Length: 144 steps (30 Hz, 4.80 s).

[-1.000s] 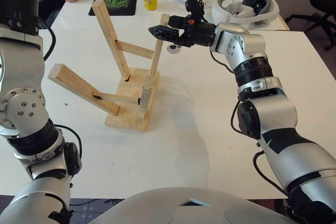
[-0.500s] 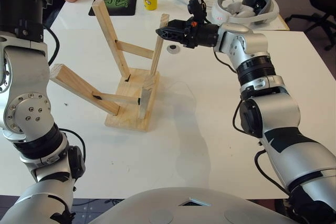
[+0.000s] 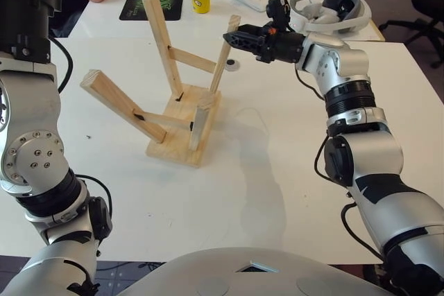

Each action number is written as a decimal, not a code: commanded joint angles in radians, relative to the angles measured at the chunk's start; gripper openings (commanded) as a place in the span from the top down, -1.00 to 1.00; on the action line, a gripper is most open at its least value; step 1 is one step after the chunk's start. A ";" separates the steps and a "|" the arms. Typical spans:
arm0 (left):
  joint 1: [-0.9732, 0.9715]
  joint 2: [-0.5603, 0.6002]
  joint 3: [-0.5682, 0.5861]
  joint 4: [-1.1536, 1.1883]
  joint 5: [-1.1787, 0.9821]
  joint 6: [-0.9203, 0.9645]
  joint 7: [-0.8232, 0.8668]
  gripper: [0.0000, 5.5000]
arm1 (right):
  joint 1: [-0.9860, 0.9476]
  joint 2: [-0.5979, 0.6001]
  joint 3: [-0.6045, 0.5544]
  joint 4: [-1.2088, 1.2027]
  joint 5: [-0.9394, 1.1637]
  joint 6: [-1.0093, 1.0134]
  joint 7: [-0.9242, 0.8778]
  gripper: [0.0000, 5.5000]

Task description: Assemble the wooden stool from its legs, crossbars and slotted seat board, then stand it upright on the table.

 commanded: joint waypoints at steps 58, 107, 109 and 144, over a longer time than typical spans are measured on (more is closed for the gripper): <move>0.958 0.573 -0.004 0.448 0.305 -0.054 -1.131 1.00 | 0.781 -0.172 0.240 -0.815 -0.234 -0.234 -0.329 -0.68; 0.410 0.188 -0.440 0.555 0.597 -0.122 -0.850 1.00 | 0.512 -0.501 0.082 -0.679 -0.248 -0.176 -0.016 -0.41; 0.411 0.185 -0.442 0.560 0.600 -0.129 -0.844 1.00 | 0.402 -0.454 0.040 -0.605 -0.248 -0.190 -0.108 -0.29; 0.445 0.130 -0.465 0.488 0.596 -0.110 -0.782 1.00 | 0.325 -0.163 -0.055 -0.981 0.634 0.465 -0.433 0.99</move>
